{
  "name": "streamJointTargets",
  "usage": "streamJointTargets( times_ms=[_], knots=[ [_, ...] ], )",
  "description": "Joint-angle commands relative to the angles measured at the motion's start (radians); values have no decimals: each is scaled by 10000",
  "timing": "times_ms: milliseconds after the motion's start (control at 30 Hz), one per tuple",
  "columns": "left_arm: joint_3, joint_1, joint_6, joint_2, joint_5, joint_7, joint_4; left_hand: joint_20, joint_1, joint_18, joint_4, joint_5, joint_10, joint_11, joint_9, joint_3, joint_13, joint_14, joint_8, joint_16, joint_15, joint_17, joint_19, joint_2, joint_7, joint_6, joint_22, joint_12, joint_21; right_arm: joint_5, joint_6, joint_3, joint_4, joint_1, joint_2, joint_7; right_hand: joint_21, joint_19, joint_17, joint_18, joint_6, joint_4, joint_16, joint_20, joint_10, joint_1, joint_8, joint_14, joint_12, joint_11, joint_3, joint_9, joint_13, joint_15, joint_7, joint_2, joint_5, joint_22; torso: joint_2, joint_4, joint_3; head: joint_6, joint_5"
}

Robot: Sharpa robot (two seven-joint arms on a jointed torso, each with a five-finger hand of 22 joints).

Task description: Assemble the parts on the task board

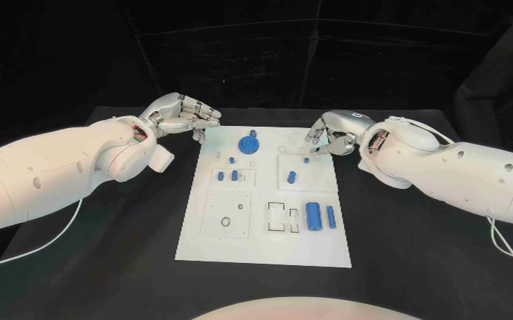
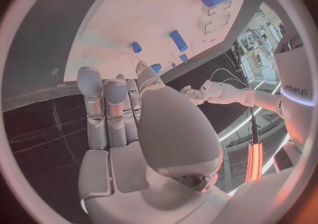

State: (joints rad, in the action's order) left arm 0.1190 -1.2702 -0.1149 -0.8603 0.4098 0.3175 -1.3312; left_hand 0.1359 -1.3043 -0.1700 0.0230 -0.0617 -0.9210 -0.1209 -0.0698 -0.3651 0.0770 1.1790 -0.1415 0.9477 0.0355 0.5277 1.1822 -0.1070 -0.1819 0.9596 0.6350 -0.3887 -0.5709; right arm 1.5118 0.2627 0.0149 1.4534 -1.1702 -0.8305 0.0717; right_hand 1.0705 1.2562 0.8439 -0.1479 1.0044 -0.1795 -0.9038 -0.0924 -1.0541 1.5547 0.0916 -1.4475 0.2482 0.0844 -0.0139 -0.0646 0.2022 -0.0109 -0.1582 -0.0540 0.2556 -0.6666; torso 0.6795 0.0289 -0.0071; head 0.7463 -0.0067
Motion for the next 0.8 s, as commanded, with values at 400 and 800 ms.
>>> streamJointTargets(
  times_ms=[400, 800],
  knots=[
    [9, 20, -341, -44, -3196, 1296, -754, -67, 16, -142, -35, 27, -315, 68, 4, 66, 23, -41, -110, 77, -65, -107, 63, 227, -2, 125, -103, -293, 130, 1671, -594, -4, 186, 192, 208, 459, 135, 132, 200, -18, 204, -3, -140, -71, -251, 43, -124, -96, -332, 37, 331, -35, -574, 75, 1, -145, -248, -228, 9, 9, -2, 53, -116],
    [14, 29, -408, -53, -3236, 1264, -787, -71, 12, -140, -33, 27, -306, 52, 10, 62, 13, -44, -106, 82, -63, -123, 72, 234, -34, 107, -116, -300, 141, 1686, -1257, -2, 113, 255, 379, 731, 244, 180, 292, 3, 549, 46, -193, -34, -517, 198, -142, -108, -552, -4, 996, -38, -1008, 32, 48, -125, -448, -371, 3, 0, 1, 104, -52]
  ],
)
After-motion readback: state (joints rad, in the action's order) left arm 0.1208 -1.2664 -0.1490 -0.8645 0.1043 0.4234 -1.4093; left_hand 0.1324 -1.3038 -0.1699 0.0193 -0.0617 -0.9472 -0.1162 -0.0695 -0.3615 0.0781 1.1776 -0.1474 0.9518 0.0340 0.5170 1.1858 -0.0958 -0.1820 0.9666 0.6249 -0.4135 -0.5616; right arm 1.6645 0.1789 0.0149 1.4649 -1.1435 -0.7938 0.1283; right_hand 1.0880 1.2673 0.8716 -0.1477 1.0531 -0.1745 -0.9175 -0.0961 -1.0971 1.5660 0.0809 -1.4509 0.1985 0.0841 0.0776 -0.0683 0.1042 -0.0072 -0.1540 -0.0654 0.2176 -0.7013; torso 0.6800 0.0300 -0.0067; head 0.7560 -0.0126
